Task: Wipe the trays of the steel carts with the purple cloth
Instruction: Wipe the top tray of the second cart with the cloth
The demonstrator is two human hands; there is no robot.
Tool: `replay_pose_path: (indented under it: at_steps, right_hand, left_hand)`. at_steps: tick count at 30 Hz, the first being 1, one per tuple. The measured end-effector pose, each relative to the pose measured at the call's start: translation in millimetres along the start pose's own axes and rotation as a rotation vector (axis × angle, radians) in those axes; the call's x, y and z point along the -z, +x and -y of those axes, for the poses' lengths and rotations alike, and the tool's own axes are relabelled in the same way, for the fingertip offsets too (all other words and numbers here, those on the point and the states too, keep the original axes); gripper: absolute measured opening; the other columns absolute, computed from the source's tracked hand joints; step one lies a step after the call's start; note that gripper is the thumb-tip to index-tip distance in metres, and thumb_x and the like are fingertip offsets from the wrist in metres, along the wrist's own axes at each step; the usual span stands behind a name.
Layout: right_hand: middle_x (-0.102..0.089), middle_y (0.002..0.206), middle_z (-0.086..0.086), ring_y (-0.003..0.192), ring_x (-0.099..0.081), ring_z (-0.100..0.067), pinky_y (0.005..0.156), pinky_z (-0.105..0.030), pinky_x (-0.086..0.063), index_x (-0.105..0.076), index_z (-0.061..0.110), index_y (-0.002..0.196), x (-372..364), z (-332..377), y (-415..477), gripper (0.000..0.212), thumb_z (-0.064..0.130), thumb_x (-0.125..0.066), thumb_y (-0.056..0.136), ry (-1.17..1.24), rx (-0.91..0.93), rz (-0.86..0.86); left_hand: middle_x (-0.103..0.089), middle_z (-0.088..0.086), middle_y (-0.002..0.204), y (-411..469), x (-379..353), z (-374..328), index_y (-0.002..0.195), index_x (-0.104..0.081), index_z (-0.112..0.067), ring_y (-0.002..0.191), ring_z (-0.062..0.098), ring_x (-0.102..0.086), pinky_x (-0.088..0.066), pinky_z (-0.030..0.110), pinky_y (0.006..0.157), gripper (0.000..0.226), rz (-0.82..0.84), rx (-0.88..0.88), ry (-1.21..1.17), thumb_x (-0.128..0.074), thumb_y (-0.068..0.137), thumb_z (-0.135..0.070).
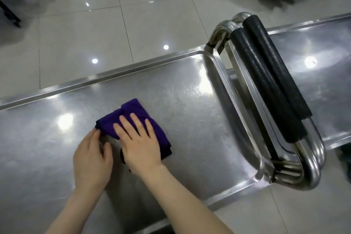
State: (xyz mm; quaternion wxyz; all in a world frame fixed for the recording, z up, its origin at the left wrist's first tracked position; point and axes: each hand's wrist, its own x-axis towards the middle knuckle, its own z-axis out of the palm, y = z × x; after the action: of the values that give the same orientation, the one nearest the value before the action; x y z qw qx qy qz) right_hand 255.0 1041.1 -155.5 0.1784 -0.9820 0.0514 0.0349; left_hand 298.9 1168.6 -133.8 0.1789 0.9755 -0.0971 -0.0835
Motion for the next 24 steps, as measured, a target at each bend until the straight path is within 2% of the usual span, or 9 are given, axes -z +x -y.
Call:
replay_pose_path:
  at_steps: [2,4,9,12,14,17,19,22,24]
  right_hand:
    - [-0.024,0.160,0.006,0.149,-0.011,-0.018,0.121,-0.046,-0.010,-0.033,0.027,0.150,4.4,-9.8,3.7,0.049,0.032,-0.035,0.101,0.010,0.051,0.014]
    - [-0.027,0.159,0.006,0.148,-0.016,-0.018,0.120,-0.045,-0.013,-0.038,0.028,0.148,18.8,-48.1,-0.5,0.048,0.031,-0.041,0.100,-0.014,-0.014,-0.048]
    - [-0.026,0.159,0.004,0.149,-0.016,-0.020,0.119,-0.050,-0.017,-0.034,0.024,0.150,67.4,-178.3,-58.9,0.048,0.031,-0.034,0.103,-0.095,-0.538,-0.178]
    - [-0.028,0.159,0.003,0.149,-0.017,-0.022,0.119,-0.052,-0.018,-0.033,0.025,0.151,62.6,-172.4,-80.8,0.048,0.031,-0.033,0.103,-0.089,-0.708,-0.253]
    - [-0.028,0.158,0.003,0.149,-0.017,-0.022,0.118,-0.051,-0.020,-0.034,0.025,0.150,41.5,-125.5,-79.4,0.048,0.031,-0.035,0.103,-0.089,-0.634,-0.260]
    - [-0.033,0.156,0.004,0.148,-0.021,-0.022,0.117,-0.049,-0.023,-0.039,0.027,0.148,5.1,-52.8,-77.4,0.050,0.032,-0.042,0.098,-0.069,-0.234,-0.181]
    - [-0.031,0.157,0.006,0.148,-0.018,-0.020,0.119,-0.047,-0.020,-0.037,0.028,0.148,-1.5,-40.3,-78.3,0.050,0.032,-0.041,0.099,-0.039,-0.085,-0.096]
    - [-0.033,0.156,0.007,0.147,-0.023,-0.018,0.119,-0.045,-0.020,-0.042,0.028,0.146,15.4,-74.2,-82.1,0.048,0.031,-0.043,0.098,-0.029,-0.072,-0.092]
    - [-0.032,0.157,0.006,0.147,-0.023,-0.019,0.118,-0.046,-0.021,-0.041,0.027,0.147,33.4,-117.9,-92.5,0.049,0.030,-0.044,0.098,-0.077,-0.241,-0.118]
  left_hand:
    - [-0.051,0.019,0.139,-11.2,1.4,7.2,0.132,-0.053,0.000,0.123,0.038,-0.051,-0.043,0.055,0.102,0.044,0.001,0.003,0.072,-0.057,0.090,-0.012]
    - [-0.047,0.017,0.143,-21.7,-1.0,10.8,0.131,-0.055,-0.003,0.125,0.039,-0.048,-0.042,0.055,0.102,0.043,0.022,-0.064,0.129,-0.052,0.092,-0.020]
    - [-0.045,0.017,0.145,-36.0,-4.9,-9.9,0.132,-0.056,-0.007,0.130,0.040,-0.044,-0.038,0.057,0.103,0.058,0.100,-0.208,0.089,-0.034,0.089,-0.039]
    - [-0.041,0.012,0.149,-46.0,-10.1,-26.2,0.136,-0.053,-0.011,0.139,0.035,-0.035,-0.032,0.056,0.109,0.055,0.133,-0.213,0.046,-0.035,0.091,-0.038]
    - [-0.040,0.010,0.150,-49.0,-11.1,-27.6,0.136,-0.053,-0.011,0.140,0.032,-0.034,-0.030,0.056,0.111,0.050,0.139,-0.167,0.023,-0.039,0.093,-0.033]
    - [-0.042,0.010,0.149,-52.9,-8.0,-18.0,0.136,-0.054,-0.011,0.137,0.032,-0.038,-0.030,0.056,0.110,0.044,0.135,-0.165,0.074,-0.044,0.095,-0.026]
    - [-0.041,0.010,0.150,-58.0,-5.9,-10.4,0.137,-0.052,-0.012,0.136,0.033,-0.039,-0.030,0.058,0.109,0.042,0.143,-0.181,0.125,-0.047,0.097,-0.023]
    - [-0.040,0.012,0.150,-67.0,-4.8,-4.8,0.138,-0.051,-0.012,0.136,0.036,-0.038,-0.032,0.059,0.108,0.046,0.141,-0.196,0.150,-0.044,0.095,-0.027]
    - [-0.041,0.015,0.149,-72.7,-5.8,-9.2,0.137,-0.052,-0.009,0.136,0.039,-0.037,-0.034,0.058,0.107,0.054,0.148,-0.211,0.135,-0.039,0.090,-0.034]
